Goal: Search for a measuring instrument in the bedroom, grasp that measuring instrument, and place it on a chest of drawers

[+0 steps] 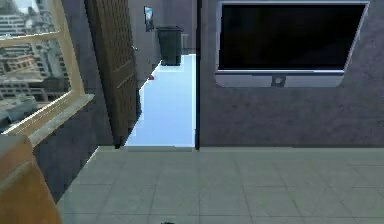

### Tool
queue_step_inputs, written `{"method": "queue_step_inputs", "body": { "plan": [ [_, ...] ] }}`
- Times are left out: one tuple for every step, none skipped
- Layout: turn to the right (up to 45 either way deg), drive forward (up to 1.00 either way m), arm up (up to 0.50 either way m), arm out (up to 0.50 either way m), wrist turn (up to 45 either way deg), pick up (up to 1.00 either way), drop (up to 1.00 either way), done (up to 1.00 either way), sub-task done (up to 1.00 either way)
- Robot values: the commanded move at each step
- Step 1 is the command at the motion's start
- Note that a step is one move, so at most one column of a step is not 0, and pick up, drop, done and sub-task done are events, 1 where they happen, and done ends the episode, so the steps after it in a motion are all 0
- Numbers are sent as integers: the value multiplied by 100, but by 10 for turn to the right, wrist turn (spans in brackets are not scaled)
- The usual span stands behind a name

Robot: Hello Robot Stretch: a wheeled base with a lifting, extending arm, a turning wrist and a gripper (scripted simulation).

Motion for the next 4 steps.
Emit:
{"method": "queue_step_inputs", "body": {
  "plan": [
    [-450, 0, 0, 0, 0, 0, 0, 0, 0],
    [-330, 0, 0, 0, 0, 0, 0, 0, 0],
    [450, 0, 0, 0, 0, 0, 0, 0, 0],
    [270, 0, 0, 0, 0, 0, 0, 0, 0]
  ]
}}
